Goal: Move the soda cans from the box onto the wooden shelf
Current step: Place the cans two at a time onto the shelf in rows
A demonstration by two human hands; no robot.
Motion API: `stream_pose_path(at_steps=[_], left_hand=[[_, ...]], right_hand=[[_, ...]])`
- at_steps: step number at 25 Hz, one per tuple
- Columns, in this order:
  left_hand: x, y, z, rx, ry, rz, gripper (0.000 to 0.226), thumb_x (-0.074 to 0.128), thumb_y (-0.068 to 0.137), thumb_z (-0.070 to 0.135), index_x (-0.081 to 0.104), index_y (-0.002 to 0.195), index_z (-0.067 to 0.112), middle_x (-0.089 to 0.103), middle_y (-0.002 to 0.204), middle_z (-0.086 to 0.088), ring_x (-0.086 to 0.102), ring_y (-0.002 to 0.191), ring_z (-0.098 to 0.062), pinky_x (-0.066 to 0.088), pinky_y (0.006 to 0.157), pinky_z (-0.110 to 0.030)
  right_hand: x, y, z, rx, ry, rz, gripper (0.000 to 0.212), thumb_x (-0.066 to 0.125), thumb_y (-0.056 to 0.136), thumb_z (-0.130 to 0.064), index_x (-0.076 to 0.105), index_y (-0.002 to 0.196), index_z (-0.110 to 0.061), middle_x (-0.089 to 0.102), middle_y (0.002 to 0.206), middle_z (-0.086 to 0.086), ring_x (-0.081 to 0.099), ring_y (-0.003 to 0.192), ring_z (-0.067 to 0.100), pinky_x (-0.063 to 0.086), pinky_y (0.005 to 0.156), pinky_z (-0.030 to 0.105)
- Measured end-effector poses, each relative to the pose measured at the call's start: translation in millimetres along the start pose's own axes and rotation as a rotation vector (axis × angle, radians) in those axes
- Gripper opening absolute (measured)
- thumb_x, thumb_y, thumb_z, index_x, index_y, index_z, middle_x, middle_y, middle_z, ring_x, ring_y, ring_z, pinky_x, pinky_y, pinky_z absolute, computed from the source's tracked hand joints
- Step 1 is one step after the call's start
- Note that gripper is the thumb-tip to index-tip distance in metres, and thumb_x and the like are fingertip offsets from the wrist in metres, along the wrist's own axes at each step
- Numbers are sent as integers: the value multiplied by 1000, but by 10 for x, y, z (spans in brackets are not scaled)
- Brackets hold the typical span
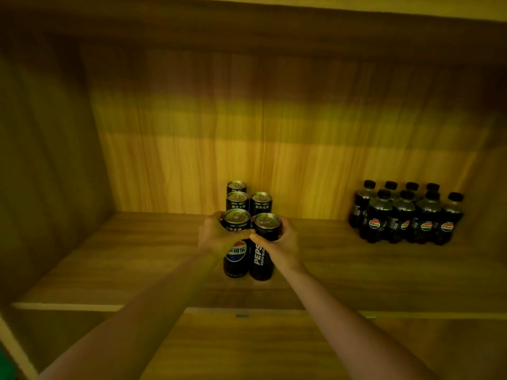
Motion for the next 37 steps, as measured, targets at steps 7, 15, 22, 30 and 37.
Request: stream_pose_path(at_steps=[7, 15, 22, 30, 37], left_hand=[[108, 245, -95, 19, -3, -25, 65, 86, 55, 26, 58, 111, 8, 68, 112, -12, 64, 99, -24, 54, 85, -38], [152, 164, -446, -36, -57, -80, 82, 84, 59, 26, 42, 128, 12, 59, 127, -9, 57, 115, -25, 47, 97, -46], [281, 23, -880, -121, 13, -201, 88, 80, 59, 6, 34, 134, 13, 54, 132, -10, 50, 122, -28, 41, 103, -47], [290, -24, -888, -29, 177, -186, 65, 71, 75, 15, 38, 131, 11, 55, 132, -10, 51, 122, -25, 42, 98, -35], [304, -5, -913, 20, 182, -170, 68, 70, 76, 18, 36, 133, 13, 55, 133, -8, 50, 123, -24, 42, 97, -34]], right_hand=[[30, 235, 167, -7, -42, 6, 60, 81, 64, -14, 51, 116, -11, 60, 103, -5, 58, 95, 9, 48, 72, 7], [-23, -53, 588, 269, -241, -210, 77, 66, 76, -1, 26, 140, -18, 46, 137, 3, 41, 130, 21, 34, 105, 37], [-13, -114, 660, 278, -273, -72, 78, 76, 67, -6, 33, 132, -12, 50, 134, 8, 46, 126, 25, 38, 96, 31], [5, -118, 826, 275, -484, -52, 78, 81, 57, -35, 45, 124, -16, 56, 127, 7, 50, 121, 26, 42, 100, 43], [64, 30, 986, 233, -693, -87, 99, 63, 47, -74, 40, 127, -20, 52, 131, 5, 44, 125, 28, 36, 104, 47]])
Point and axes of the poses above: each hand's wrist, its own y-axis towards the middle knuckle, its own x-axis out of the palm, z = x × y, the point moved 4 cm from there along y, towards the middle knuckle
